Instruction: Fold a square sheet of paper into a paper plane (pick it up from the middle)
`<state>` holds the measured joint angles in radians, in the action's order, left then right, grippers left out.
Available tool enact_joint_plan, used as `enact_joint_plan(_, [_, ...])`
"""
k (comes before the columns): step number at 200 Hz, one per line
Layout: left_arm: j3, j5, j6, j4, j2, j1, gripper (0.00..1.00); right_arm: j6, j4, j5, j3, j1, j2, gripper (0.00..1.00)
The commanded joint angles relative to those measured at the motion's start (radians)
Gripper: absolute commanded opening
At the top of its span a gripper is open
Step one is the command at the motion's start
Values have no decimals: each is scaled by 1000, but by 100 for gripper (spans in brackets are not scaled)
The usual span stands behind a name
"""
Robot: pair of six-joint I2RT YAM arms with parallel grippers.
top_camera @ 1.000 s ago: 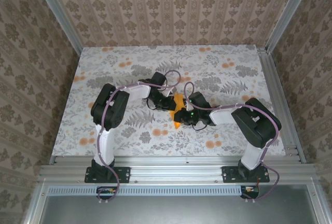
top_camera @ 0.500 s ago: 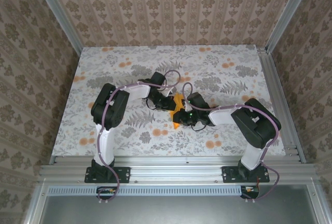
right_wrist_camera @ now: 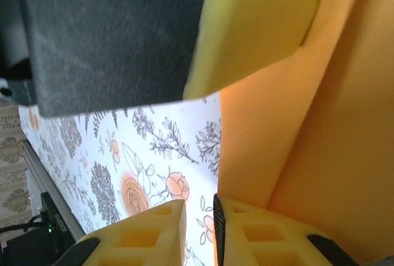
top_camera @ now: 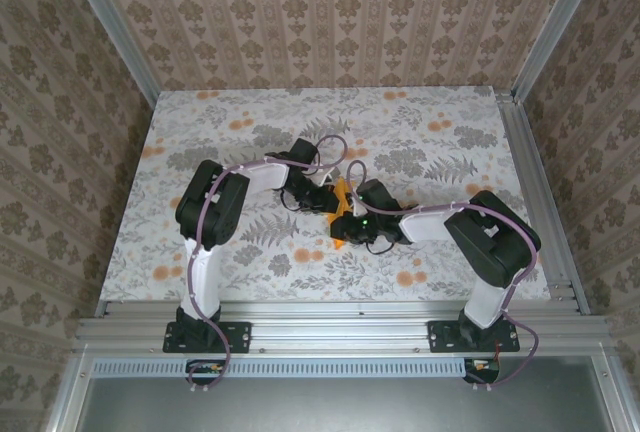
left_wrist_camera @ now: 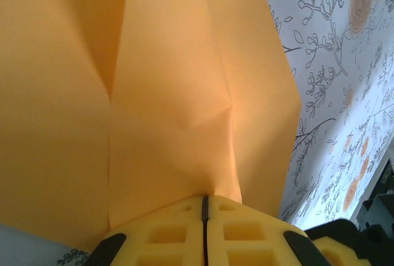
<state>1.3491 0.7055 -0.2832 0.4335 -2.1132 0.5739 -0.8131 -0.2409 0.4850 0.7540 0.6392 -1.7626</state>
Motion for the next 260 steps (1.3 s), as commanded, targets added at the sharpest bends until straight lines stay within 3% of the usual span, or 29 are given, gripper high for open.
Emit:
enact_joint_plan(1, [-49, -169, 33, 50, -106, -8, 8, 19, 100, 63, 10, 30, -15, 23])
enact_joint_plan(80, [-50, -167, 41, 54, -113, -16, 8, 69, 271, -9, 26, 34, 39, 23])
enact_joint_plan(129, [-48, -163, 39, 55, -113, -16, 8, 63, 285, -6, 76, 28, 133, 23])
enact_joint_plan(211, [-62, -167, 45, 50, -113, -16, 8, 74, 283, -15, 169, 22, -22, 22])
enact_joint_plan(260, [-63, -170, 45, 48, -115, -20, 8, 67, 278, 0, 121, 23, -33, 22])
